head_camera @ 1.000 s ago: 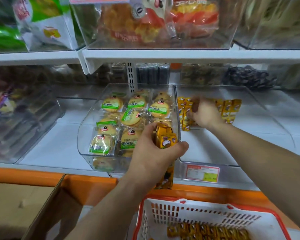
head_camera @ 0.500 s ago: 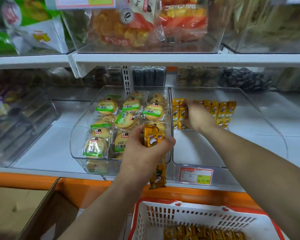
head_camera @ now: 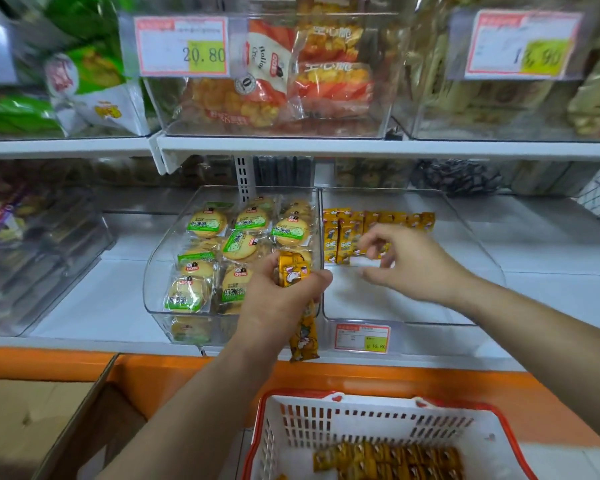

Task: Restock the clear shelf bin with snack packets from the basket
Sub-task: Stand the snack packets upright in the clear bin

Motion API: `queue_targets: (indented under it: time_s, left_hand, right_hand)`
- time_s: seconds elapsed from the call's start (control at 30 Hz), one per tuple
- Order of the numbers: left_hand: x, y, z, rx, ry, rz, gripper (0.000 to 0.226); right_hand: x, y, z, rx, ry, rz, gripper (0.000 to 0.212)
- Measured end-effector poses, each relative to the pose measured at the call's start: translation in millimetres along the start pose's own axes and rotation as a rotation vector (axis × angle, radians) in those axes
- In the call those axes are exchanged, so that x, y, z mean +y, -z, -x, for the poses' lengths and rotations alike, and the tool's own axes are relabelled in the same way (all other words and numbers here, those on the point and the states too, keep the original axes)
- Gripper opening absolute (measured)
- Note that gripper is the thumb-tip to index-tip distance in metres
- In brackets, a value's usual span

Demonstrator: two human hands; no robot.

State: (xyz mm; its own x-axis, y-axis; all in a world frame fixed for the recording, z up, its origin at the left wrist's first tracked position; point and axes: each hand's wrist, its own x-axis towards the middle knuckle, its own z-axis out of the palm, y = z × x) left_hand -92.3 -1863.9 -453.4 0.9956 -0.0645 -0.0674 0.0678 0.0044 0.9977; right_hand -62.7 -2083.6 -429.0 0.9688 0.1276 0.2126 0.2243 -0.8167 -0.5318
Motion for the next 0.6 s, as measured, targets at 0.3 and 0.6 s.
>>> queue_targets:
  time_s: [0.3, 0.6]
  left_hand:
    - [0.1, -51.6, 33.0, -0.066, 0.050, 0.054, 0.047]
    - [11.6, -43.5, 45.2, -0.124, 0.033, 0.087, 0.032]
  right_hand:
    - [-52.0, -22.0, 127.6, -0.149, -0.110, -0.481, 0.049]
    - [-32.0, -5.6, 121.4, -0.157, -0.279, -0.973, 0.028]
